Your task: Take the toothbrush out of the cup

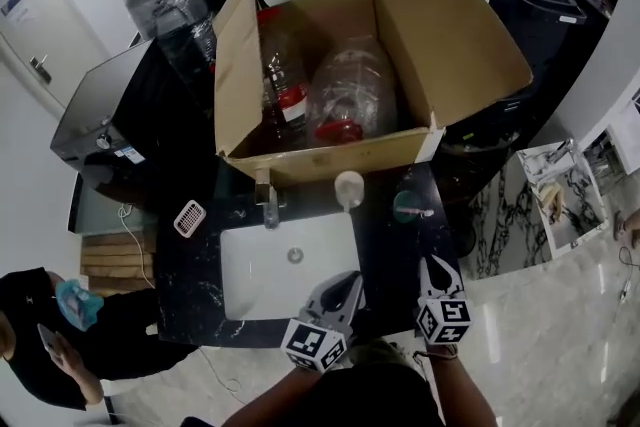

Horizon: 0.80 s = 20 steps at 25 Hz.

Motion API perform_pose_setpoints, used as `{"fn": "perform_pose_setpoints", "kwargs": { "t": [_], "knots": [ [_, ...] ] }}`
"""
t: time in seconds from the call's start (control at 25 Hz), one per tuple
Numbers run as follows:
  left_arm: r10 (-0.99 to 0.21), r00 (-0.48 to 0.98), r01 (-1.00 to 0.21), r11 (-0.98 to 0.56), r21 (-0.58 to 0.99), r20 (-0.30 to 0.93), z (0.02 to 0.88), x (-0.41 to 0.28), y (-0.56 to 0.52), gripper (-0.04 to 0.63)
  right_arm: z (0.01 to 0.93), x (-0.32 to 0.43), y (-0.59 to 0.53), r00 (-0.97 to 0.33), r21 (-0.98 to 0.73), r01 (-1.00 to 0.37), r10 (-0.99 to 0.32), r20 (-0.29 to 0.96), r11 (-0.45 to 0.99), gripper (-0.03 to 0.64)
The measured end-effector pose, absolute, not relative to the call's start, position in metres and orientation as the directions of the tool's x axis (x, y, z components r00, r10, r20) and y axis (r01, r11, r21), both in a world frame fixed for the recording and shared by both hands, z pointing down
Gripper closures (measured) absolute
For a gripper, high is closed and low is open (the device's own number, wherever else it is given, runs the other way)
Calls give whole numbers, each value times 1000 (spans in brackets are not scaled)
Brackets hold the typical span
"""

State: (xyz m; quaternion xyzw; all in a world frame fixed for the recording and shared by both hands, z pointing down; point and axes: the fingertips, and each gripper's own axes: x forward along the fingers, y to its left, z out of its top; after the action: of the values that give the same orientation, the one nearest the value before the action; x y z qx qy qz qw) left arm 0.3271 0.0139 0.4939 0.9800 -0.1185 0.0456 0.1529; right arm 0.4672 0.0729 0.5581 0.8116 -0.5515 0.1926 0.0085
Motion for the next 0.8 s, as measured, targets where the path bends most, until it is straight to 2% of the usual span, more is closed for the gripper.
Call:
{"fn": "perform_pose_setpoints", "kwargs": {
  "t": [0.32, 0.8],
  "knots": [
    [-260, 949, -304, -906, 294, 179, 513, 366, -8, 571, 620, 525, 31, 272, -213, -904, -883, 382, -371, 506],
    [-341, 913, -398, -865, 305, 222, 529, 372, -32, 571, 640, 564, -11, 308, -194, -902, -889, 340, -387, 528]
  ]
}}
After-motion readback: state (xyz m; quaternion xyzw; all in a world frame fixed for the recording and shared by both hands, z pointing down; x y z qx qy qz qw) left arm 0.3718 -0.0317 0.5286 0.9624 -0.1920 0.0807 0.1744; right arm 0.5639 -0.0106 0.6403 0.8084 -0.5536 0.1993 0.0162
